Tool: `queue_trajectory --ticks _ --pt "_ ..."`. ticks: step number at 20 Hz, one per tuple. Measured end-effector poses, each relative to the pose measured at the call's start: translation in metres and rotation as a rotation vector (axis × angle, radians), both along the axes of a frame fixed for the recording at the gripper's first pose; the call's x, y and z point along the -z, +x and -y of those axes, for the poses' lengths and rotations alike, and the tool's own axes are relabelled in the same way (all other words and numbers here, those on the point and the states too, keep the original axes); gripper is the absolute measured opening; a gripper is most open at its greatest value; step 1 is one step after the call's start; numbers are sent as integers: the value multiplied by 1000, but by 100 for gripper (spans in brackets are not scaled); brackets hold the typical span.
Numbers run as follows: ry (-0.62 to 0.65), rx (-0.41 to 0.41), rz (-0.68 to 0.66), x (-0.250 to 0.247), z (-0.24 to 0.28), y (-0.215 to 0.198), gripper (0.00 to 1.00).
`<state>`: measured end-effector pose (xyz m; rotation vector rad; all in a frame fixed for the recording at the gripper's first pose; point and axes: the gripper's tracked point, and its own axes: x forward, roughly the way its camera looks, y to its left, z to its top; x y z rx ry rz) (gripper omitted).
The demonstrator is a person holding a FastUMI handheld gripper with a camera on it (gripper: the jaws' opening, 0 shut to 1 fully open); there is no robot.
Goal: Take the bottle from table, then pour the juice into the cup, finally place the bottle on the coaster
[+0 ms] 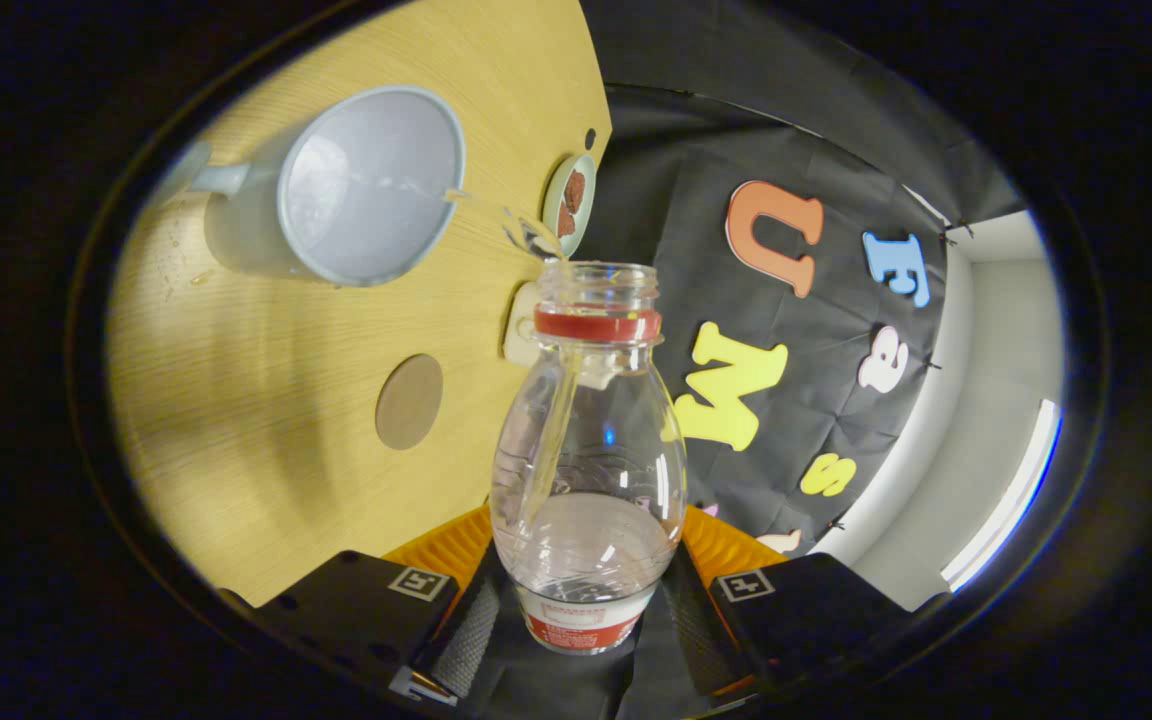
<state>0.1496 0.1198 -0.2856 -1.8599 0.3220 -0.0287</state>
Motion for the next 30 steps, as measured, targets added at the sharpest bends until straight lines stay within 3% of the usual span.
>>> queue_trajectory --ticks 30 --pt "-92 -48 68 -52 -9 -8 82"
